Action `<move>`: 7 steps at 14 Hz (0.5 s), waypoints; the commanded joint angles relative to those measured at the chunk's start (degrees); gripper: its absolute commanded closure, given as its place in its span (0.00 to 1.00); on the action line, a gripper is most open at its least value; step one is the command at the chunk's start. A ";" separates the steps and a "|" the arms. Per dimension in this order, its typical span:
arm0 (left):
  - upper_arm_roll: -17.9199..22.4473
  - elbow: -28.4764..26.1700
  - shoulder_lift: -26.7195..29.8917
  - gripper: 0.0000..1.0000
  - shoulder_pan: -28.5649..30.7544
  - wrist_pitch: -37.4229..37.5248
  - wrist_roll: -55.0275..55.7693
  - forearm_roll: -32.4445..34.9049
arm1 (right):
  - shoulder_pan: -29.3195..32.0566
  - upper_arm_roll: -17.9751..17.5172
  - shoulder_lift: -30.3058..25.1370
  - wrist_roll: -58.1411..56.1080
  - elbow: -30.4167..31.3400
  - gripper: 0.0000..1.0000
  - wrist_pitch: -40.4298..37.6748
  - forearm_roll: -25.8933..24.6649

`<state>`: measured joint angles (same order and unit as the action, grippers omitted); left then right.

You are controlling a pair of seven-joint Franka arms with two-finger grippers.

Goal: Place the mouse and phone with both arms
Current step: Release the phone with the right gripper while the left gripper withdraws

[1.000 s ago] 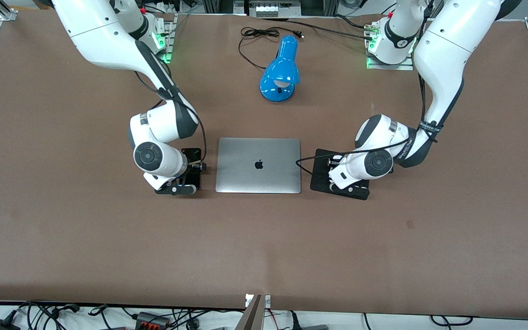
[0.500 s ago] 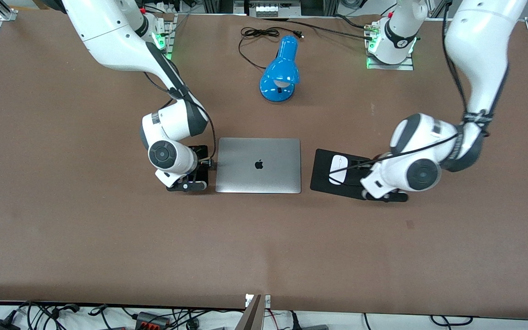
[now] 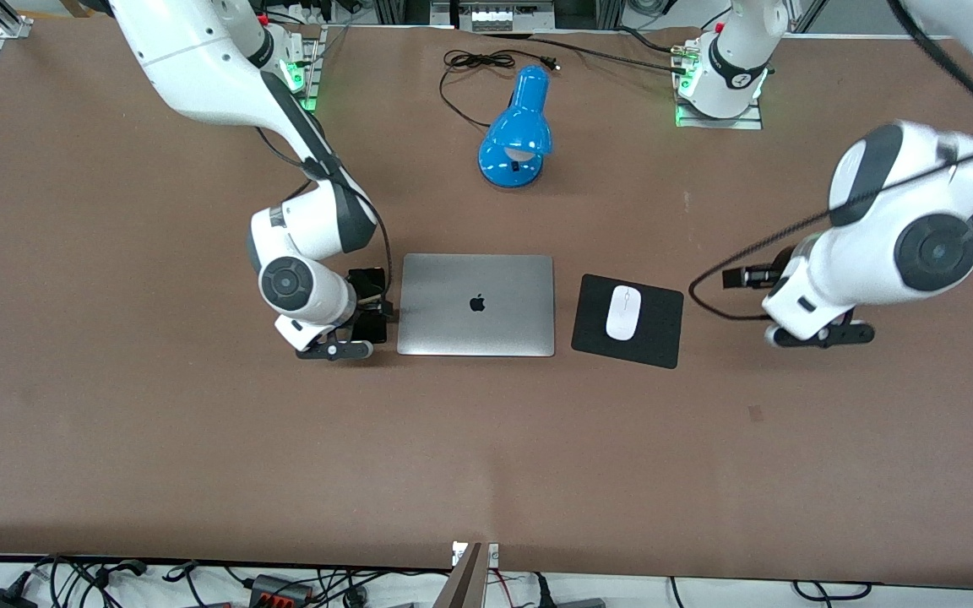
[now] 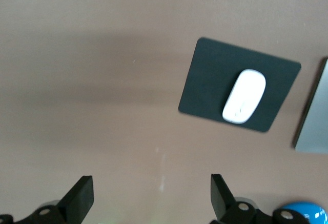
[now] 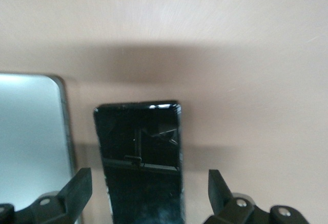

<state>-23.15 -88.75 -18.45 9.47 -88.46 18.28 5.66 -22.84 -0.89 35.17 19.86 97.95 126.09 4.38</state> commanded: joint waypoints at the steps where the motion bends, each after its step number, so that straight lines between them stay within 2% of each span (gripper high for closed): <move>1: -0.93 0.67 4.37 0.00 0.38 5.29 0.09 0.23 | 2.52 0.98 -7.90 -1.22 -2.04 0.00 -7.93 -0.16; 4: -0.06 8.57 4.21 0.00 1.17 13.38 -4.72 -1.61 | 6.12 0.98 -10.29 -2.27 -12.91 0.00 -20.23 -0.25; 5: 1.43 8.33 4.55 0.00 0.73 13.22 -8.48 -2.14 | 7.71 0.98 -10.30 -2.54 -16.96 0.00 -24.71 -0.07; 7: 11.84 7.89 6.92 0.00 -6.09 13.05 -10.98 -5.11 | 10.78 0.98 -10.21 -2.63 -23.12 0.00 -31.06 0.10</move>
<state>-19.49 -81.46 -12.82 8.57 -76.40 10.93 3.63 -15.06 0.81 22.98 18.07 81.78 100.51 4.28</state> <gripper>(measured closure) 0.000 0.000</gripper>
